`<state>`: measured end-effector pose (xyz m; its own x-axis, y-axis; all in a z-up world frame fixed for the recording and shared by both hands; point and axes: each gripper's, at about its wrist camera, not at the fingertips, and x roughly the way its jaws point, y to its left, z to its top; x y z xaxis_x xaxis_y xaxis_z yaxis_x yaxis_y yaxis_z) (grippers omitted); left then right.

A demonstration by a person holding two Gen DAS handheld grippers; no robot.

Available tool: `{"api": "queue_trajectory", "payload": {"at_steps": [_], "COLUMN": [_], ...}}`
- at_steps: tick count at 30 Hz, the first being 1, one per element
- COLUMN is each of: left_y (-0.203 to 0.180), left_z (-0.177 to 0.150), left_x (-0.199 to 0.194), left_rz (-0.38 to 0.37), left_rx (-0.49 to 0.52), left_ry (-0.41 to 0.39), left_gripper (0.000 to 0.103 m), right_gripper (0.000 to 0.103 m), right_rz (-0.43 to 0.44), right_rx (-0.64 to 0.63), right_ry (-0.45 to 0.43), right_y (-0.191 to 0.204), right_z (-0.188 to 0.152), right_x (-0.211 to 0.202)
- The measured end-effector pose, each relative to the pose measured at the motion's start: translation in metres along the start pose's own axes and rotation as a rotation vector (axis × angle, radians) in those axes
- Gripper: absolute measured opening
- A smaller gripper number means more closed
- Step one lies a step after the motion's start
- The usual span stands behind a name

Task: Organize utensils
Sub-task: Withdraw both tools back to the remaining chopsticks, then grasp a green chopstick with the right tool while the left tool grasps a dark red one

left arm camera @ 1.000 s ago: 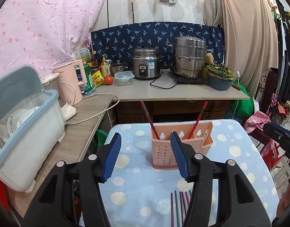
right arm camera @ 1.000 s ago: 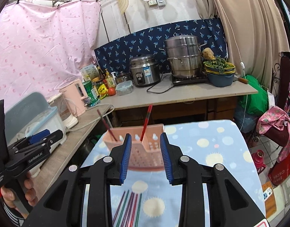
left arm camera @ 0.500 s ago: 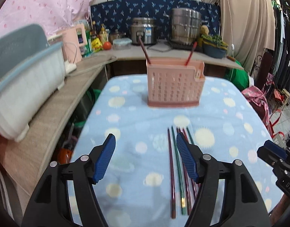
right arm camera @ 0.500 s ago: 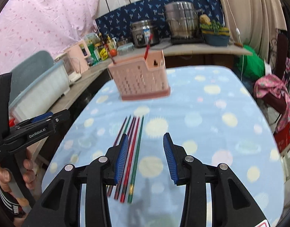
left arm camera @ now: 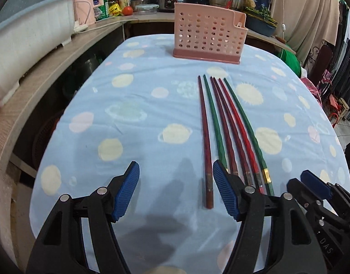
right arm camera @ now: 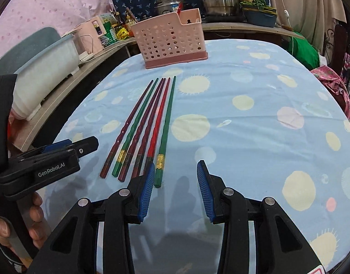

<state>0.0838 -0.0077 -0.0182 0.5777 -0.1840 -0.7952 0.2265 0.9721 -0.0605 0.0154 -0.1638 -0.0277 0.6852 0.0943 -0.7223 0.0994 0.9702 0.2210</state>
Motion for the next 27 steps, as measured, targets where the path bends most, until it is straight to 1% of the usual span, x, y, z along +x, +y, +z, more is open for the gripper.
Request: {"api": "queue_trajectory", "payload": {"at_steps": [3, 6, 10, 12, 14, 20, 24, 27], "left_y": [-0.002, -0.007, -0.011, -0.013, -0.014, -0.013, -0.013, -0.012], "left_z": [-0.005, -0.01, -0.013, -0.015, -0.017, -0.018, -0.019, -0.019], "left_x": [0.003, 0.006, 0.012, 0.015, 0.018, 0.02, 0.021, 0.02], "left_rz": [-0.008, 0.001, 0.008, 0.009, 0.011, 0.02, 0.025, 0.033], "left_rx": [0.003, 0.02, 0.03, 0.035, 0.036, 0.04, 0.045, 0.045], "left_ry": [0.006, 0.007, 0.015, 0.021, 0.025, 0.016, 0.011, 0.006], "left_gripper": [0.063, 0.063, 0.063, 0.062, 0.06, 0.056, 0.056, 0.051], "right_gripper": [0.038, 0.038, 0.035, 0.028, 0.024, 0.016, 0.01, 0.007], "right_rz": [-0.004, -0.013, -0.024, -0.021, -0.026, -0.043, -0.048, -0.046], "right_rx": [-0.005, -0.018, -0.024, -0.027, -0.033, -0.042, -0.04, -0.033], "right_ry": [0.002, 0.003, 0.0, 0.008, 0.011, 0.003, -0.001, -0.003], "right_y": [0.005, 0.009, 0.011, 0.012, 0.012, 0.012, 0.008, 0.006], "right_z": [-0.003, -0.003, -0.002, -0.002, -0.003, -0.005, -0.006, -0.006], "right_x": [0.006, 0.012, 0.018, 0.021, 0.024, 0.024, 0.023, 0.023]}}
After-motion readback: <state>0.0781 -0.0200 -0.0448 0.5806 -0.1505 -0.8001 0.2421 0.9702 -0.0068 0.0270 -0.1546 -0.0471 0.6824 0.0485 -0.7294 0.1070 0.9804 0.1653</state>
